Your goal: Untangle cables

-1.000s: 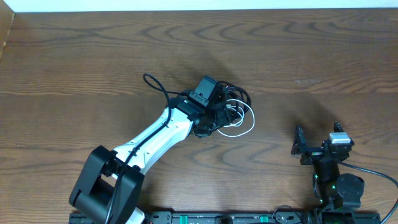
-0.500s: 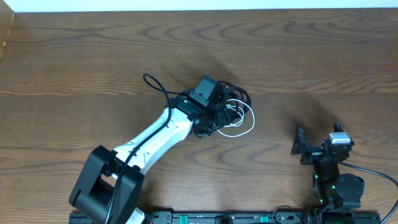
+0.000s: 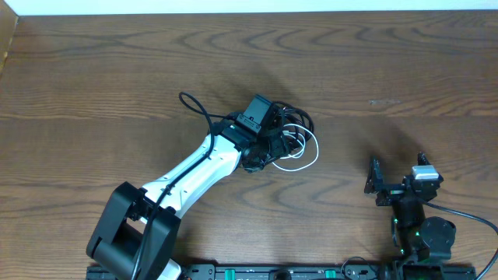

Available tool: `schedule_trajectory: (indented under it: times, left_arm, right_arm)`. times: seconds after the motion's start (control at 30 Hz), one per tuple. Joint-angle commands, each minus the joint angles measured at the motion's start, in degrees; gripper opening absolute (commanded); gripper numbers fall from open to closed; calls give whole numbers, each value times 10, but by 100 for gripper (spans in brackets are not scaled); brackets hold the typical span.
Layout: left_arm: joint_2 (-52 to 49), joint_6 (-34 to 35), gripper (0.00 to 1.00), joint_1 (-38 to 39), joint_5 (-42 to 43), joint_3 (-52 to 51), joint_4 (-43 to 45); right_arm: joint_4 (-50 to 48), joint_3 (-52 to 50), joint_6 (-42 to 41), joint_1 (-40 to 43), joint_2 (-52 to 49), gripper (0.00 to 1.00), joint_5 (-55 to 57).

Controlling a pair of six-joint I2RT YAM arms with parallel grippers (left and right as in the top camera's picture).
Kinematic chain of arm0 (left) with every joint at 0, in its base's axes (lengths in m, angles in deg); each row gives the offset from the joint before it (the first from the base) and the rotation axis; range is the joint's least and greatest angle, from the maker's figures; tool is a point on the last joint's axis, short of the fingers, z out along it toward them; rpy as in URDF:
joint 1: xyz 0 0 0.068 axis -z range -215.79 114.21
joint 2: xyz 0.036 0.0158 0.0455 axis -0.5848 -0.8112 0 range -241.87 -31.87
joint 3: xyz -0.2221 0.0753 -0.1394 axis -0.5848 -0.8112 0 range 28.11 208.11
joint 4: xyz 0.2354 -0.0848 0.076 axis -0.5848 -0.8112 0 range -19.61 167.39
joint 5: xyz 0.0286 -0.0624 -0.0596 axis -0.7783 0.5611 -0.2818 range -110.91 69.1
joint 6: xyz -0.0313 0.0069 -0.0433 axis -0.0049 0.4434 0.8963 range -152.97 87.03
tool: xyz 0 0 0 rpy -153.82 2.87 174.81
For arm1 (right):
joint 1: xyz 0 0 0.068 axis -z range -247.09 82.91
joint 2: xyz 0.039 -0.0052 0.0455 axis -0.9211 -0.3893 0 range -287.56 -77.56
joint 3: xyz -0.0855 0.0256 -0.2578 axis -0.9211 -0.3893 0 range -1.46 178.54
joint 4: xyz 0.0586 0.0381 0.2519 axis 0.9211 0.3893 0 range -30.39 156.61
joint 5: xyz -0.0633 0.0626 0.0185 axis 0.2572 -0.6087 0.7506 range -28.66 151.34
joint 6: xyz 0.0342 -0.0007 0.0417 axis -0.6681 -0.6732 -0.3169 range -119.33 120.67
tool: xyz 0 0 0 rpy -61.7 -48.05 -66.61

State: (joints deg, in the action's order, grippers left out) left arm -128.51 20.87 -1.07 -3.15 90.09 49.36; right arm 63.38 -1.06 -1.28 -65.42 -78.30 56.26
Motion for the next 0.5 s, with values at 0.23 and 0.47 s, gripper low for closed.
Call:
schedule_trajectory:
  times: [0.23,0.47]
  left_arm:
    - [0,1,71,1,2,1,-1]
    - [0,1,72,1,2,1,-1]
  right_arm:
    - [3,-1,-1,-3,0,99,4]
    - [3,-1,-1,-3,0,99,4]
